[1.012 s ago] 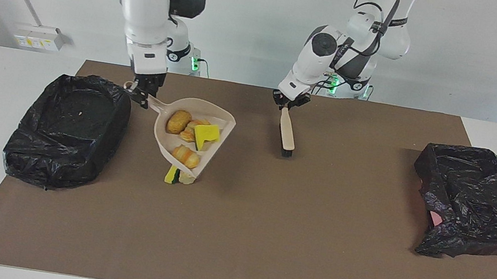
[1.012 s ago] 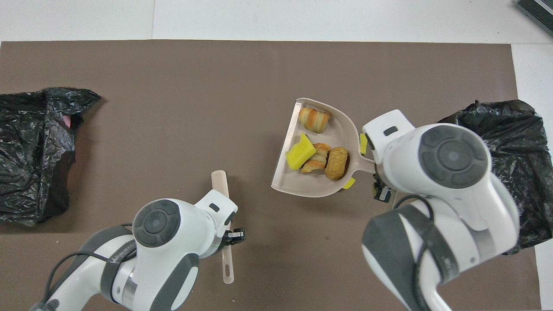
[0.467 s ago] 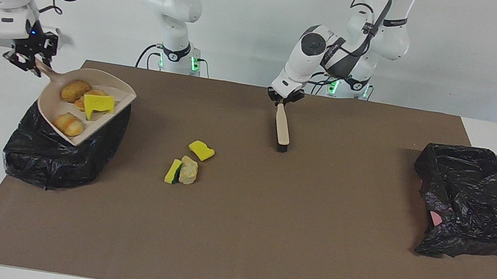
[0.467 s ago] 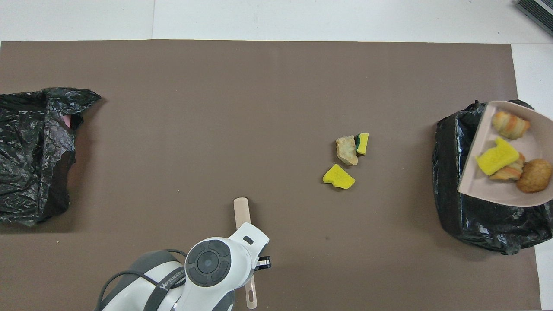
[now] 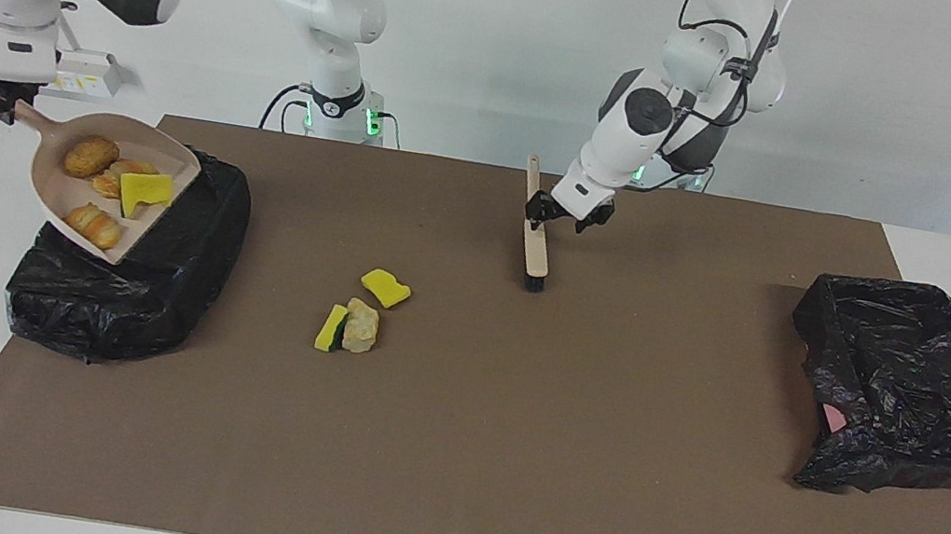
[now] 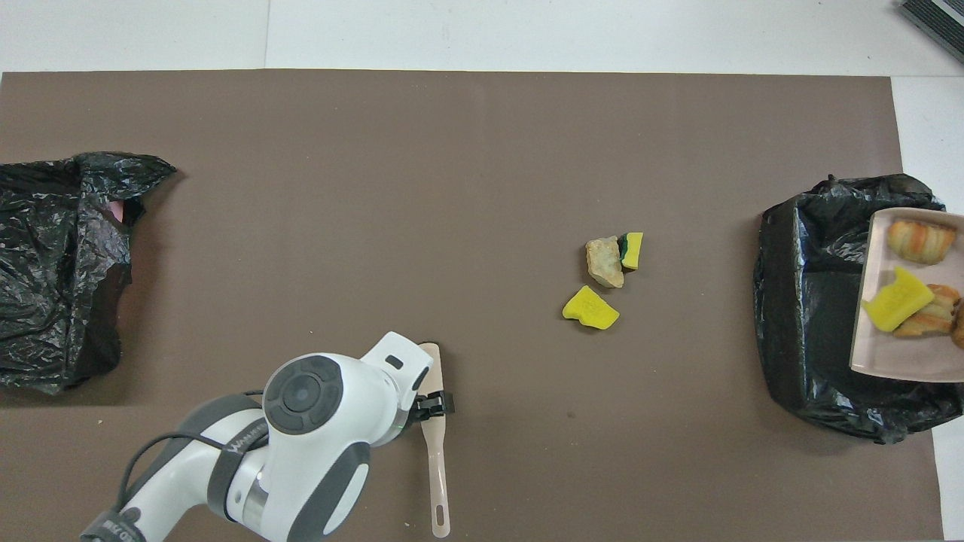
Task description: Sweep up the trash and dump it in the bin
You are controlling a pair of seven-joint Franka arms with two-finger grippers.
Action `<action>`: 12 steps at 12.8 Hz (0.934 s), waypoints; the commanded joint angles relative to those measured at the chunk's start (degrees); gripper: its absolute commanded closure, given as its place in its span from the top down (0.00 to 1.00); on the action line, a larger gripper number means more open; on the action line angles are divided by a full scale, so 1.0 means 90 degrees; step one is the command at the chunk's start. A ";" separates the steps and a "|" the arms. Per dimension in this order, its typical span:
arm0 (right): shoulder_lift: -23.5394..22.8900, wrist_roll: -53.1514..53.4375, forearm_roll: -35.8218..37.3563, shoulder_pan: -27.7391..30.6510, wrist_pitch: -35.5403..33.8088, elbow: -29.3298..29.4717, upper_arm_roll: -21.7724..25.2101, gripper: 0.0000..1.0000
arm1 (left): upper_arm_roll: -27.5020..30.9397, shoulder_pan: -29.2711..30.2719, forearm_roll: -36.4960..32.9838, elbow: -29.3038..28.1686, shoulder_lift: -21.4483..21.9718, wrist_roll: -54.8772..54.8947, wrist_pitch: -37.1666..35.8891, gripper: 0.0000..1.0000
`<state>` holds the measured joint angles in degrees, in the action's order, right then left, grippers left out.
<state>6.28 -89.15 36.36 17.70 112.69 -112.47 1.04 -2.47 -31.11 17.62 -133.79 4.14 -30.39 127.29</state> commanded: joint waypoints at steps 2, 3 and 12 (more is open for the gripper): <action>0.0093 -0.0387 0.1250 -0.0092 0.0457 -0.0345 -0.0008 0.00 | -0.0028 0.1110 -0.0141 0.0636 -0.0128 0.0973 -0.0540 1.00; 0.0064 -0.0387 0.1466 -0.0092 0.0496 -0.0374 -0.0008 0.00 | -0.0038 0.1480 -0.0296 0.0811 -0.0137 0.1226 -0.0666 1.00; 0.1020 0.0146 0.2563 -0.0834 -0.0798 -0.0239 -0.0232 0.00 | -0.0018 0.2704 -0.1596 0.3809 -0.0684 0.2750 -0.3633 1.00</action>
<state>11.88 -90.33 58.93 10.94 109.53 -114.86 0.17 -2.03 -7.78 5.07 -105.49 0.33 -7.36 99.86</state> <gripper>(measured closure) 0.683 0.000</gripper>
